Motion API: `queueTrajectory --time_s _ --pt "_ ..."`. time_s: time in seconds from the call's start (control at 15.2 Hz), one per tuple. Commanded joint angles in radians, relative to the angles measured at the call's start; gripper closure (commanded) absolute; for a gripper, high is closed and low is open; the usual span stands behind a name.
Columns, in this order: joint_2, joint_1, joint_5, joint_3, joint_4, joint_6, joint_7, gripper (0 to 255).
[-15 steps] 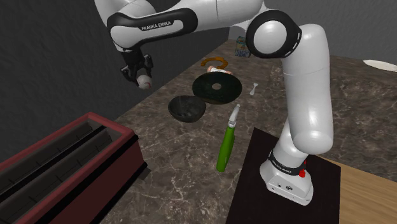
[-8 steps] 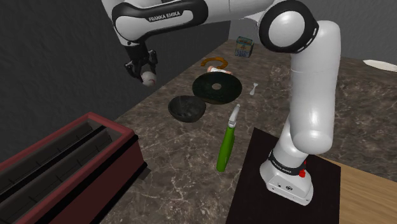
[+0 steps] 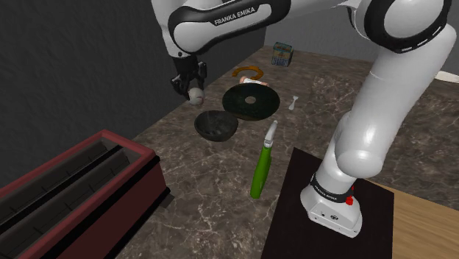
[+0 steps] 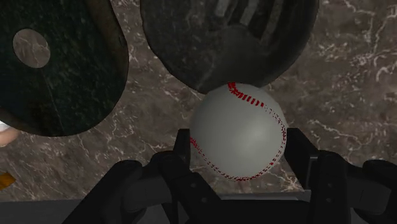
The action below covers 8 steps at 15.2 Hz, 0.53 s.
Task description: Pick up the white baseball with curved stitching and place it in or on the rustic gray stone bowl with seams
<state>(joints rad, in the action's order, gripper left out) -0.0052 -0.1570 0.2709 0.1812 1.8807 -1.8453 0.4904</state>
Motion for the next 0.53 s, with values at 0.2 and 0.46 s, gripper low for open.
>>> queueTrajectory --time_s 0.2,0.46 --pt "-0.209 0.000 -0.035 -0.009 0.217 -0.016 -0.020 255" --pt "-0.289 -0.004 -0.045 -0.015 0.321 -0.043 -0.023 255"
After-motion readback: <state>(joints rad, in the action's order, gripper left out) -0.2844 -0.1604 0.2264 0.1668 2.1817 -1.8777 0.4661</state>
